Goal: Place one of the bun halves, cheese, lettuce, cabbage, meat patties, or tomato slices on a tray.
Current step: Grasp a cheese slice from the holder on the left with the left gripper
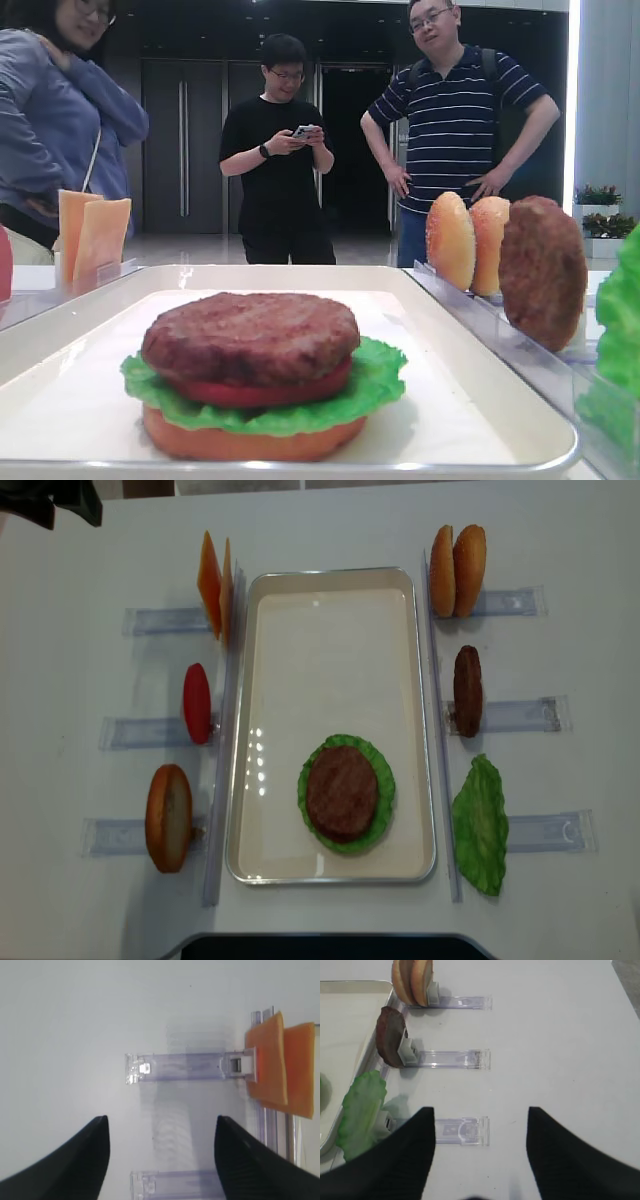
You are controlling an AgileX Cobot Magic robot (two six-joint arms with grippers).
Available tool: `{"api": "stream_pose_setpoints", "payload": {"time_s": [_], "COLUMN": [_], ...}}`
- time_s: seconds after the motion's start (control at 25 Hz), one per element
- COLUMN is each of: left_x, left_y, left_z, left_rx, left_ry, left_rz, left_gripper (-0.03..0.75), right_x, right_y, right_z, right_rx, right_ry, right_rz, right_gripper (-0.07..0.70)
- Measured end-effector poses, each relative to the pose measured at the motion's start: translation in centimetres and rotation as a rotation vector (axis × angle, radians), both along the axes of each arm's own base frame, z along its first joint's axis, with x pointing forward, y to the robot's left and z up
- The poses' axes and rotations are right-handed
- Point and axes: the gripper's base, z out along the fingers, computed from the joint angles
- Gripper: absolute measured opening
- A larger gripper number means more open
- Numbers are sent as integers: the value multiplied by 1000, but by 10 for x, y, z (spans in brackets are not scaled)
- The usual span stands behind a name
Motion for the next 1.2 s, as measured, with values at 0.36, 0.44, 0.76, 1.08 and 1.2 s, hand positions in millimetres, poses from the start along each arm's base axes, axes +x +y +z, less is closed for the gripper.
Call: {"api": "stream_pose_setpoints", "payload": {"time_s": [0.36, 0.44, 0.76, 1.08, 1.2], "left_x": [50, 52, 58, 58, 58], "left_y": [3, 3, 3, 2, -6], "left_z": [-26, -26, -24, -26, -27], "left_rx": [-3, -2, 1, -8, -9], "left_ry": [10, 9, 9, 15, 26], "left_rz": [-1, -3, -7, -9, -28], "left_gripper": [489, 487, 486, 485, 485], "right_x": [0, 0, 0, 0, 0], "right_y": [0, 0, 0, 0, 0], "right_z": [0, 0, 0, 0, 0], "right_rx": [0, 0, 0, 0, 0], "right_ry": [0, 0, 0, 0, 0], "right_rz": [0, 0, 0, 0, 0], "right_gripper": [417, 417, 417, 417, 417]}}
